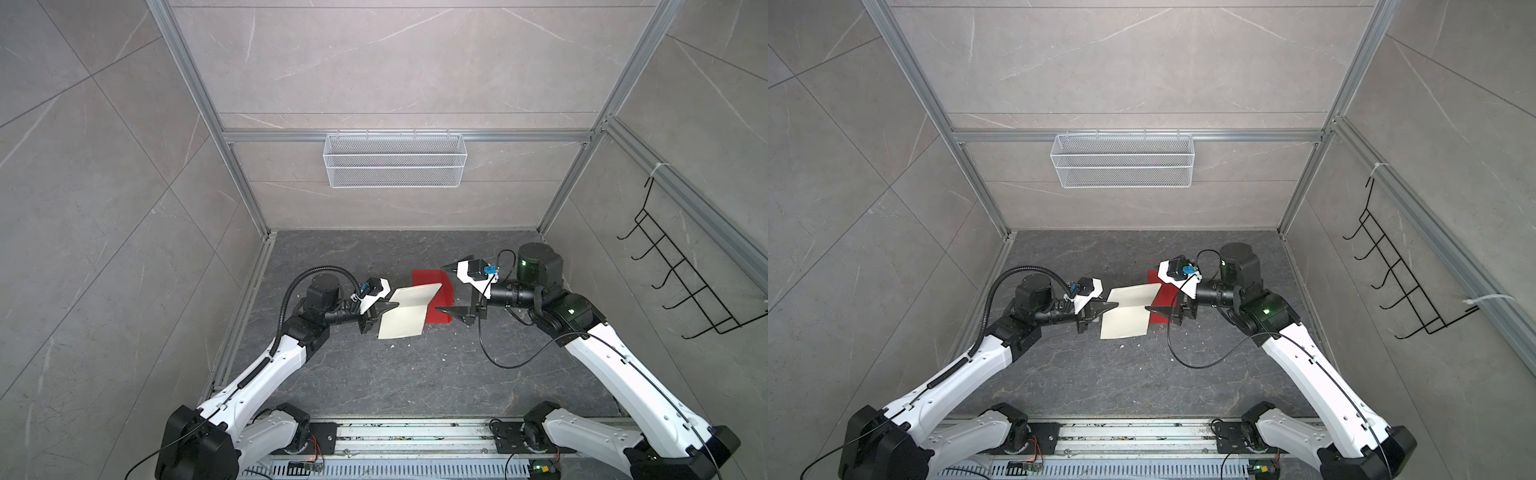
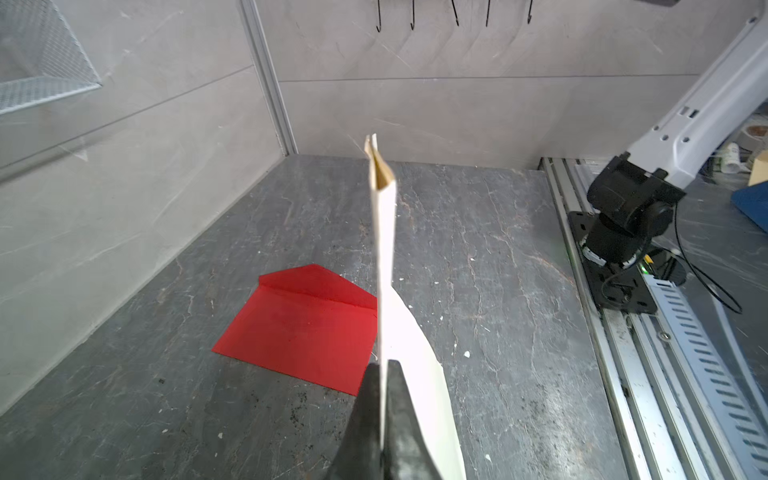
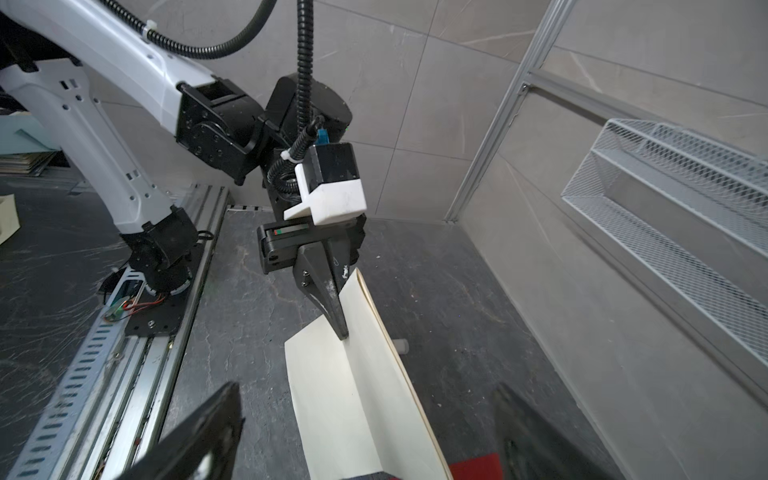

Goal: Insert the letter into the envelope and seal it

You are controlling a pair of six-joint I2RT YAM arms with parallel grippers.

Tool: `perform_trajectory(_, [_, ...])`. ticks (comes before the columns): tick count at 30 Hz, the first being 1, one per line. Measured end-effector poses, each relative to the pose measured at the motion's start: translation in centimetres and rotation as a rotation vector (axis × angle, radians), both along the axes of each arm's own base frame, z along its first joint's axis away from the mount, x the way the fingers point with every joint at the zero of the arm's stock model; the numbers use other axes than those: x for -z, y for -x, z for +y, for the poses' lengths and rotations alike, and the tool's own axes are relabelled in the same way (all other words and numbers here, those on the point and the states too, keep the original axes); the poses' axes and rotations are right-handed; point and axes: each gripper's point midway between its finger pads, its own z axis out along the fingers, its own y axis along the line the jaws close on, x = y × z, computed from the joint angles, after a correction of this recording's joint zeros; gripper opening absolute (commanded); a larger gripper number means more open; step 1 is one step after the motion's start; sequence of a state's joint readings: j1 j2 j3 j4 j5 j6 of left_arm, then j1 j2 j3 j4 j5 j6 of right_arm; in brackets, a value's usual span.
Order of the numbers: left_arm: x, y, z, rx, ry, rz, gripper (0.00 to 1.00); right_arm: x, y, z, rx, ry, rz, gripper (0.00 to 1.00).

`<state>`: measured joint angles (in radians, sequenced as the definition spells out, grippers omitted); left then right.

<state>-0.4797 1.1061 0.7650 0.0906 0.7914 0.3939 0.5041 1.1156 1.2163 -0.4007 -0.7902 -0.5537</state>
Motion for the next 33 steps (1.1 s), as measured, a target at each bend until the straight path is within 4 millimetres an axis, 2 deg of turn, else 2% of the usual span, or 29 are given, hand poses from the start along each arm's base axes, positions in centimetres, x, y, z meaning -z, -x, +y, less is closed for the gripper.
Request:
perform_trajectory(6, [-0.1, 0.1, -0.6, 0.046, -0.002, -0.021, 0.00, 2.1, 0.7, 2.3, -0.070, 0.092, 0.005, 0.89])
perform_trajectory(14, [0.3, 0.7, -1.0, 0.102, -0.001, -0.023, 0.00, 3.8, -1.5, 3.3, -0.033, 0.178, 0.003, 0.76])
perform_trajectory(20, [0.4, 1.0, -1.1, 0.126, 0.002, -0.024, 0.00, 5.5, -2.8, 3.9, -0.018, 0.237, 0.025, 0.58])
perform_trajectory(25, [0.4, 1.1, -1.2, 0.132, 0.005, -0.023, 0.00, 6.7, -3.0, 3.9, -0.021, 0.268, 0.047, 0.38])
perform_trajectory(33, [0.2, 1.1, -1.3, 0.144, 0.014, -0.015, 0.00, 7.0, -2.8, 3.9, -0.028, 0.284, 0.053, 0.11])
